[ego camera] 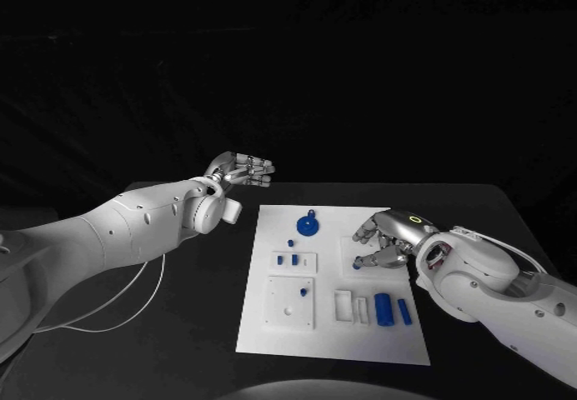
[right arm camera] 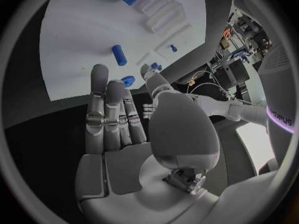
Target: Assemble the parts on the task board
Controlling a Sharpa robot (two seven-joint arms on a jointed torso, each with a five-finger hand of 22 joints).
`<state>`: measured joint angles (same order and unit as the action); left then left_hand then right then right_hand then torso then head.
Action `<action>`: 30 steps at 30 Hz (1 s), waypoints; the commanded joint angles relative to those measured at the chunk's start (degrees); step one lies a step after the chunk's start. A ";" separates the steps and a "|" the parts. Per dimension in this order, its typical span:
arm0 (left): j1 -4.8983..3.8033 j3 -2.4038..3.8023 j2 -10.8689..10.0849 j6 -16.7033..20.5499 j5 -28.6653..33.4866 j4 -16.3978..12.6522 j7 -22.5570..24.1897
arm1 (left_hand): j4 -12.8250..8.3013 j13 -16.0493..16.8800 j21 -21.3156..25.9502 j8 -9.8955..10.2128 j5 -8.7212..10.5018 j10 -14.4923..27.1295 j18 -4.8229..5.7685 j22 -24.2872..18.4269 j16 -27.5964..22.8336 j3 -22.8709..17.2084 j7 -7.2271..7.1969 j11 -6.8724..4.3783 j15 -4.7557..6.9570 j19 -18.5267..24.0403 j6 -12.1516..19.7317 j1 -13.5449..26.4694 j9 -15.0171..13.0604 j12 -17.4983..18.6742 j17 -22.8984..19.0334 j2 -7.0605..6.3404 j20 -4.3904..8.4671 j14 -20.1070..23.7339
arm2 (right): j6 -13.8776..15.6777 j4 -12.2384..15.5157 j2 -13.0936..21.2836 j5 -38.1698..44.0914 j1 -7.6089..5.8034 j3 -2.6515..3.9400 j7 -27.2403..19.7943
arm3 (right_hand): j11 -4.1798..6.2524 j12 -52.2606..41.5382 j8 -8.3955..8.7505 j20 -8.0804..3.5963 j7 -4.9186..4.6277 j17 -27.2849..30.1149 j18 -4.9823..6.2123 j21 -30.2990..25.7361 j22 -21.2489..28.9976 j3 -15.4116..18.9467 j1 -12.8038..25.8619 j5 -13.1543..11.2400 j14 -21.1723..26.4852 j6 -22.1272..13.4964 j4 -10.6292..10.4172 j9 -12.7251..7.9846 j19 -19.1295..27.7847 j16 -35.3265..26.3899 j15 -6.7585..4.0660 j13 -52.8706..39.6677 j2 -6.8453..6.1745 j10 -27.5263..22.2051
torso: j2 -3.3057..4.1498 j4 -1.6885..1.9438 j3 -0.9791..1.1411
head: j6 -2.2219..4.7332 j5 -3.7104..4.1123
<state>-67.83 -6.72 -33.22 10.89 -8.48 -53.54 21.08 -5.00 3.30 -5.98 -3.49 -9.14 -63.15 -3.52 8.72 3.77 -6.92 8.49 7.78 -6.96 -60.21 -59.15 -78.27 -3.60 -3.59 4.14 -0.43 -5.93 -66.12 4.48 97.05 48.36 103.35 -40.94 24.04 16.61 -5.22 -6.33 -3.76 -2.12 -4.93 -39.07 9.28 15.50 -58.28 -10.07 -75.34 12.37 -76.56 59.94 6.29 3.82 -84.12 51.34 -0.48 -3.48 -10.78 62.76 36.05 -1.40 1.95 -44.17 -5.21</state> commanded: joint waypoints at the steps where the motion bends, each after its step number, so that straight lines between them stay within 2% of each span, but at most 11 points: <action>1: 0.02 0.05 0.08 -0.70 0.29 -0.11 0.57 | 0.07 0.02 -0.36 -0.05 0.15 0.04 -0.99 -0.08 -0.24 0.35 -0.23 -0.09 0.08 -0.44 0.13 0.01 0.07 0.11 -0.03 0.49 -0.05 0.02 | -3.26 -0.36 -0.40 1.93 -0.01 0.01 0.50 | 0.30 -0.31 0.15 0.23 0.22 0.10 0.31 -0.06 0.11 -1.14 -0.65 -0.51 -0.01 -0.07 0.40 0.03 -1.97 -0.14 -0.15 0.03 0.18 0.38 | 0.01 0.02 -0.04 | 0.08 0.17; 3: 0.02 0.05 0.06 -0.75 0.29 -0.12 0.55 | 0.07 0.02 -0.36 -0.05 0.15 0.04 -0.99 -0.08 -0.24 0.35 -0.23 -0.09 0.08 -0.44 0.13 0.01 0.07 0.11 -0.03 0.49 -0.05 0.02 | -3.10 -0.68 -0.70 3.00 0.03 -0.01 0.60 | 0.42 -0.03 0.16 0.00 0.20 0.19 -0.04 0.21 0.25 -4.05 0.18 -1.70 -0.06 0.12 1.12 0.01 -1.95 -0.14 -0.28 0.02 -0.47 0.98 | 0.02 0.00 -0.03 | 0.09 0.09; 7: 0.02 0.05 0.03 -0.78 0.29 -0.09 0.43 | 0.15 0.01 -0.39 -0.04 0.15 0.07 -0.98 -0.15 -0.25 0.43 -0.21 -0.08 0.06 -0.40 0.15 0.10 0.07 0.11 -0.04 0.46 -0.07 0.06 | -2.98 -1.07 -1.07 4.69 0.13 -0.07 0.86 | 0.53 0.20 0.15 -0.07 0.13 0.20 -0.09 0.48 0.45 -5.34 0.49 -2.05 -0.11 0.41 1.98 0.02 -1.97 -0.09 -0.39 0.04 -0.32 1.62 | 0.05 0.11 -0.03 | -0.01 -0.08; 11: 0.02 0.05 0.06 -0.91 0.29 -0.05 0.36 | 0.20 0.02 -0.38 -0.05 0.17 0.17 -0.96 -0.22 -0.24 0.50 -0.23 -0.05 0.02 -0.35 0.17 0.14 0.07 0.10 -0.04 0.45 -0.11 0.15 | -2.92 -1.37 -1.36 5.43 0.20 -0.20 0.92 | 0.78 0.61 0.16 -0.24 -0.12 0.15 -0.28 0.88 0.66 -7.75 1.16 -2.82 -0.20 1.20 2.70 0.02 -2.01 0.00 -0.56 0.05 -0.19 2.91 | 0.03 0.03 -0.05 | -0.04 -0.05; 13: 0.02 0.05 0.08 -0.95 0.29 -0.03 0.34 | 0.21 0.02 -0.38 -0.05 0.17 0.18 -0.96 -0.23 -0.24 0.51 -0.23 -0.05 0.02 -0.34 0.17 0.15 0.07 0.10 -0.04 0.45 -0.12 0.17 | -2.92 -1.46 -1.53 5.59 0.27 -0.37 0.87 | 0.98 1.24 0.13 -0.39 -0.36 0.11 -0.46 1.32 0.63 -10.52 1.52 -4.03 -0.36 2.05 3.16 0.03 -2.05 0.07 -0.74 0.06 -0.07 4.17 | 0.03 0.01 -0.06 | -0.06 -0.07; 14: 0.02 0.05 0.10 -0.96 0.29 -0.02 0.34 | 0.21 0.02 -0.38 -0.05 0.17 0.18 -0.96 -0.23 -0.24 0.51 -0.23 -0.05 0.02 -0.34 0.17 0.15 0.07 0.10 -0.04 0.45 -0.12 0.17 | -2.93 -1.49 -1.62 5.69 0.31 -0.50 0.87 | 1.07 1.93 0.20 -0.51 -0.34 0.07 -0.61 1.66 0.63 -12.96 2.20 -4.61 -0.43 2.35 3.53 -0.03 -2.00 0.09 -0.80 0.06 -0.56 4.80 | 0.03 0.02 -0.04 | -0.11 -0.08; 17: 0.02 0.05 0.07 -0.93 0.29 -0.03 0.35 | 0.21 0.02 -0.38 -0.05 0.17 0.18 -0.96 -0.23 -0.24 0.51 -0.23 -0.05 0.02 -0.34 0.17 0.15 0.07 0.10 -0.04 0.45 -0.12 0.17 | -3.25 -1.51 -1.86 6.21 0.46 -0.79 0.96 | 1.36 2.22 0.15 -0.56 -0.50 -0.01 -0.75 2.13 0.53 -16.45 2.56 -6.16 -0.66 3.08 3.74 0.02 -2.02 0.20 -0.87 0.06 -0.62 6.14 | 0.00 0.02 -0.01 | -0.20 -0.14; 22: 0.02 0.05 -0.04 -0.85 0.29 -0.01 0.35 | 0.21 0.02 -0.38 -0.05 0.17 0.18 -0.96 -0.23 -0.24 0.51 -0.23 -0.05 0.02 -0.34 0.17 0.15 0.07 0.10 -0.04 0.45 -0.12 0.17 | -3.79 -1.86 -2.19 6.64 0.71 -1.16 1.07 | 1.55 2.30 0.15 -0.60 -0.73 -0.09 -0.89 2.56 0.53 -17.85 3.17 -6.06 -0.89 4.19 3.62 0.01 -2.01 0.29 -0.89 0.05 -0.92 7.08 | 0.01 0.04 -0.01 | -0.30 -0.13; 30: 0.02 0.05 -0.10 -0.81 0.29 -0.02 0.36 | 0.30 0.02 -0.44 -0.04 0.16 0.20 -0.99 -0.45 -0.24 0.63 -0.23 -0.03 0.00 -0.33 0.16 0.11 0.07 0.10 -0.03 0.50 -0.15 0.20 | -4.47 -2.53 -2.68 6.93 0.93 -1.85 1.04 | 1.64 2.37 0.14 -0.65 -0.88 -0.16 -0.97 2.78 0.57 -18.44 3.22 -6.21 -0.92 5.16 3.55 0.03 -1.95 0.31 -0.94 0.04 -0.68 7.65 | 0.03 0.04 -0.02 | -0.42 -0.17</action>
<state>-67.83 -6.73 -33.39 10.73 -8.48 -53.50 21.01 -4.66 3.30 -6.21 -3.49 -9.14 -63.15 -3.52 8.36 3.77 -6.58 8.49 7.78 -6.96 -60.21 -59.15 -78.33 -3.60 -3.59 4.14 -0.37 -5.93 -66.12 1.46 94.55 45.75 109.04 -40.06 22.21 17.49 -3.58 -4.32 -3.76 -2.32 -5.80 -39.14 8.77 18.14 -57.68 -28.27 -72.52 6.43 -77.30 64.83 9.82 3.82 -83.90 51.35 -1.03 -3.46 -11.50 70.15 36.06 -1.36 1.92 -44.54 -5.35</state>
